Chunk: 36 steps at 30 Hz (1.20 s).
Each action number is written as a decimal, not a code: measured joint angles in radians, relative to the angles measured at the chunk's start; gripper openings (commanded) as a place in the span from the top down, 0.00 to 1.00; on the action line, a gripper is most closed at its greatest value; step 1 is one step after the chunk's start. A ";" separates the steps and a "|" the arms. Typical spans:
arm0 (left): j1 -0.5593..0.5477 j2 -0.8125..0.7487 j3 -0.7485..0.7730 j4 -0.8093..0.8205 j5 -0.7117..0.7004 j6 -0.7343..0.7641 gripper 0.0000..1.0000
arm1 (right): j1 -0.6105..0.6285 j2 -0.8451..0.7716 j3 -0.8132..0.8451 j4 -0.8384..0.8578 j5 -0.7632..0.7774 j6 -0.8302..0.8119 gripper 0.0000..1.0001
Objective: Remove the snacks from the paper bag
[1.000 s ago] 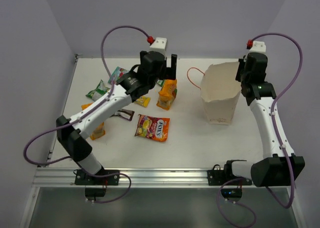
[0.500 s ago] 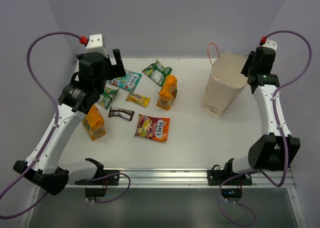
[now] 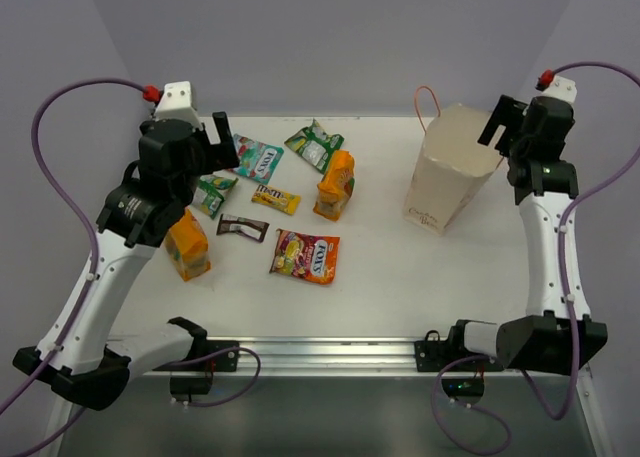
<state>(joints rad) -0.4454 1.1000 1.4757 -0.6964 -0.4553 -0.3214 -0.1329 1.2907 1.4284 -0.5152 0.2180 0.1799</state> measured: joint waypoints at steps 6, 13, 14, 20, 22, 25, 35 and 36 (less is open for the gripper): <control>0.000 -0.005 0.056 -0.071 0.000 0.013 0.00 | 0.000 -0.175 0.014 -0.078 -0.032 -0.006 0.01; 0.000 -0.098 0.198 -0.148 0.000 0.064 0.00 | 0.002 -0.553 0.017 -0.072 -0.168 -0.052 0.01; 0.000 -0.125 0.211 -0.150 0.000 0.077 0.00 | 0.006 -0.617 0.008 -0.049 -0.191 -0.061 0.01; 0.000 -0.304 0.226 -0.159 -0.003 0.125 0.00 | 0.068 -0.921 -0.120 0.085 -0.290 -0.068 0.01; 0.000 -0.365 0.203 -0.157 -0.003 0.132 0.00 | 0.097 -0.956 -0.156 0.111 -0.294 -0.068 0.01; 0.000 -0.458 0.136 -0.154 -0.005 0.132 0.00 | 0.158 -1.004 -0.245 0.147 -0.280 -0.069 0.01; 0.000 -0.586 0.043 -0.150 -0.086 0.131 0.00 | 0.286 -1.086 -0.307 0.184 -0.199 -0.109 0.01; 0.000 -0.587 0.043 -0.150 -0.092 0.131 0.00 | 0.286 -1.090 -0.307 0.189 -0.198 -0.111 0.01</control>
<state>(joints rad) -0.4450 0.5133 1.5185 -0.8467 -0.5472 -0.1902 0.1535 0.2005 1.1213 -0.3264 0.0200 0.0685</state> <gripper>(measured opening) 0.996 0.990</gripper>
